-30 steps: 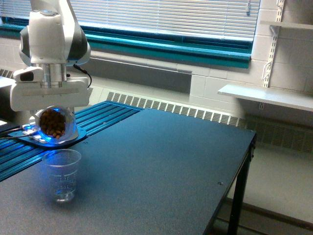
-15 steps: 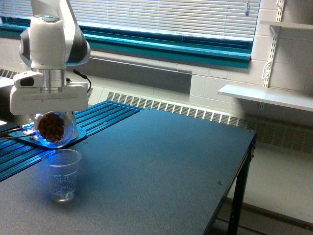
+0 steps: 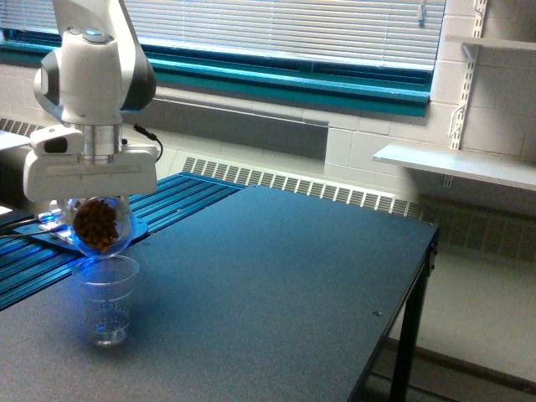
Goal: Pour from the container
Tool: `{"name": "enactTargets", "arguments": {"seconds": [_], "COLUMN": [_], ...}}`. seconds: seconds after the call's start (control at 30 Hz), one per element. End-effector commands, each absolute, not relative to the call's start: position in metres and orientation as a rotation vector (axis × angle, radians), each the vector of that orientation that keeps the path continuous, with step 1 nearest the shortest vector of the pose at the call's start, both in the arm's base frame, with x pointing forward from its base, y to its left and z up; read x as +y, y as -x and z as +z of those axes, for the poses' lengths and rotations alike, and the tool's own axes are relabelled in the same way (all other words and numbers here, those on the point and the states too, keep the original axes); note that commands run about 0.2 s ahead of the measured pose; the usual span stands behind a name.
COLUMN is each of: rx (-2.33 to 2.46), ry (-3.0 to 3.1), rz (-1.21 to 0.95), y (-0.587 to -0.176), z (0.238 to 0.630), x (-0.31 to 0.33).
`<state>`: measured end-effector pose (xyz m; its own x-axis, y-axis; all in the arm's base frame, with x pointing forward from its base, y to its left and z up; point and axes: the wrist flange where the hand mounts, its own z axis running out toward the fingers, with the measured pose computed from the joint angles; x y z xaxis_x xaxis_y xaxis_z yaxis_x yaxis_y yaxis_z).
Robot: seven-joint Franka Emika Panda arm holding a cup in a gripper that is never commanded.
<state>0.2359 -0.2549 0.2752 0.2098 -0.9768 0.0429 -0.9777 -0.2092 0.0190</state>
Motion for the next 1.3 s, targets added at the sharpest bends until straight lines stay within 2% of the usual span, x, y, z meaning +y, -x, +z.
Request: {"name": "enactTargets", "arguments": {"seconds": [0.03,0.73,1.3], "rx": [-1.901,-1.879,-1.877], "ry": [-2.435,-2.419,-2.424], "rz": [-0.016,-0.030,-0.088], "y": [-0.246,-0.262,-0.258], "z": [0.270,0.273,0.268], "x": [-0.246,-0.257,-0.251]}}
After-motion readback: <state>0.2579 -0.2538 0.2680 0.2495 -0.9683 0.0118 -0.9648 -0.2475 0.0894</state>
